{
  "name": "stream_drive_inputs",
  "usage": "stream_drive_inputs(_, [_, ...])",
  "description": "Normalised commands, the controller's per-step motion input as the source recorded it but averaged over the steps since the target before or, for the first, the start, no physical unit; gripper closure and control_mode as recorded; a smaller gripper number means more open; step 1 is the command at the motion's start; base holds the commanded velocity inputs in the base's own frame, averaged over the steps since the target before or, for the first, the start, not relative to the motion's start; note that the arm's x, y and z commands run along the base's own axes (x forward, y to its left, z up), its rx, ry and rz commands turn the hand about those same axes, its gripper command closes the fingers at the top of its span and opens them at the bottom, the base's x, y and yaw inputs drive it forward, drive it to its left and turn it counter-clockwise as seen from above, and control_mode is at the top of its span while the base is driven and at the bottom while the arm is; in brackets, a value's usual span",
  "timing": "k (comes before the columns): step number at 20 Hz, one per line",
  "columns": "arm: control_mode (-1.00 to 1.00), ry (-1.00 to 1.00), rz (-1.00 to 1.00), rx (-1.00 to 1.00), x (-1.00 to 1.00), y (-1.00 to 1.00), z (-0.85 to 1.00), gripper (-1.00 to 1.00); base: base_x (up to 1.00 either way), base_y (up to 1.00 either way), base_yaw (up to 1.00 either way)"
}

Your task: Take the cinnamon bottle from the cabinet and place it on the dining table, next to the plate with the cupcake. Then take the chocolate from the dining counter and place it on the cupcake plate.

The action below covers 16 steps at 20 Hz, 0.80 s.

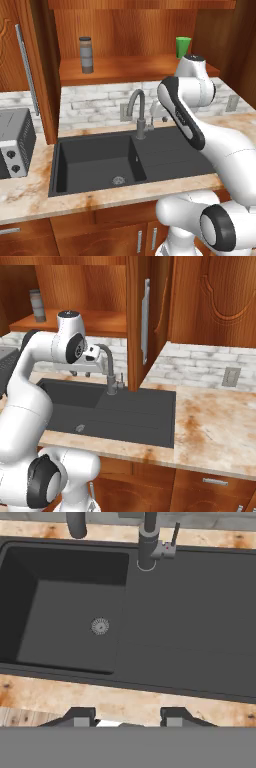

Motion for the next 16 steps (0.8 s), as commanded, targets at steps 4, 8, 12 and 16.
stream_drive_inputs(4, [-1.0,-0.05,0.03,-0.01,0.03,0.17,-0.08,-1.0,0.0,0.0,0.0])
stream_drive_inputs(8, [-1.0,-0.52,0.19,0.01,0.13,0.58,0.08,-1.0,0.0,0.0,0.0])
stream_drive_inputs(12, [-1.0,-0.39,0.11,0.08,0.11,0.63,0.56,-1.0,0.0,0.0,0.0])
stream_drive_inputs(16, [-1.0,-0.03,0.06,0.14,0.16,0.76,0.93,-1.0,0.0,0.0,0.0])
